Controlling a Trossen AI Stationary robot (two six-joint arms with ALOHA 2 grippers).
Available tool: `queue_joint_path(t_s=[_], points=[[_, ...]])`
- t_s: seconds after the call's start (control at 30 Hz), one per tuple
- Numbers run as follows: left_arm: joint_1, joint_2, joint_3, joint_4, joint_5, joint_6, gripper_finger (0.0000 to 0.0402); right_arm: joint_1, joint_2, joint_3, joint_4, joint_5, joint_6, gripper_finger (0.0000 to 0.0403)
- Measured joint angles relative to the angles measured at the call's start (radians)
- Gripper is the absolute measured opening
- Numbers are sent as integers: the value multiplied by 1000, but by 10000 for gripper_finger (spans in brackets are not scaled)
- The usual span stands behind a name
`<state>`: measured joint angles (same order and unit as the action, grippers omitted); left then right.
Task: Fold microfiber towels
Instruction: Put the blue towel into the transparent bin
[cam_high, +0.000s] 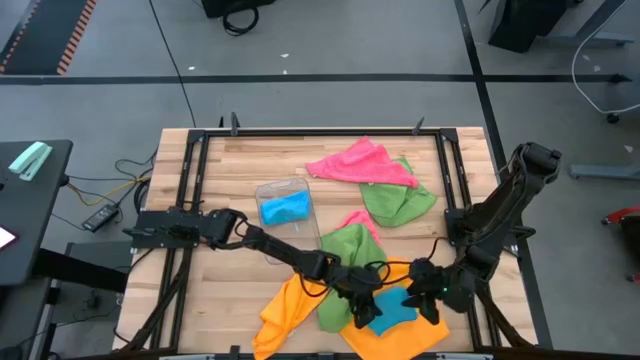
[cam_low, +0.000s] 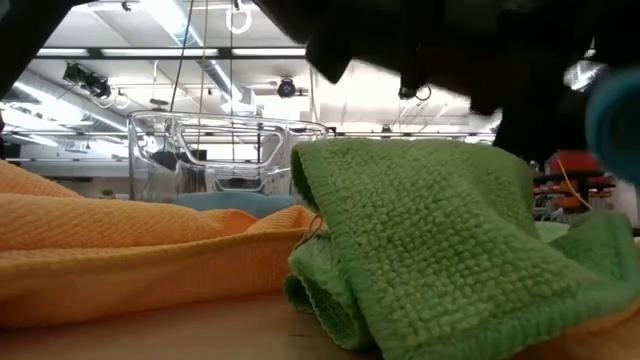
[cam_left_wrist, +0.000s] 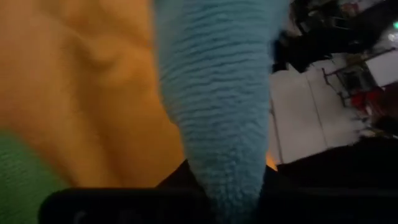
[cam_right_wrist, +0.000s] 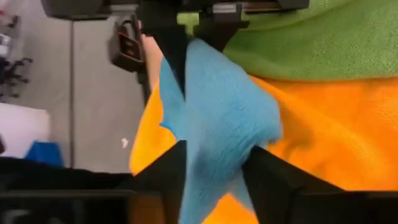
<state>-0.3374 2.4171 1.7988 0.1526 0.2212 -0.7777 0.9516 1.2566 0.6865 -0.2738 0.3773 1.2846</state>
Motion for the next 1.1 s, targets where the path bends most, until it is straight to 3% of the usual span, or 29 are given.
queue_joint_path(t_s=[0.17,0.33,0.57,1.1], points=[[22,-62,1,-36,73,35,45,0,-134,0,-94,-20,43,224],[59,-127,1,-154,126,89,25,0,-260,0,-195,-2,66,255],[106,-221,2,-326,144,170,35,0,-338,0,-277,91,37,259],[218,-493,2,-689,198,323,32,0,-348,0,-324,173,-14,259]])
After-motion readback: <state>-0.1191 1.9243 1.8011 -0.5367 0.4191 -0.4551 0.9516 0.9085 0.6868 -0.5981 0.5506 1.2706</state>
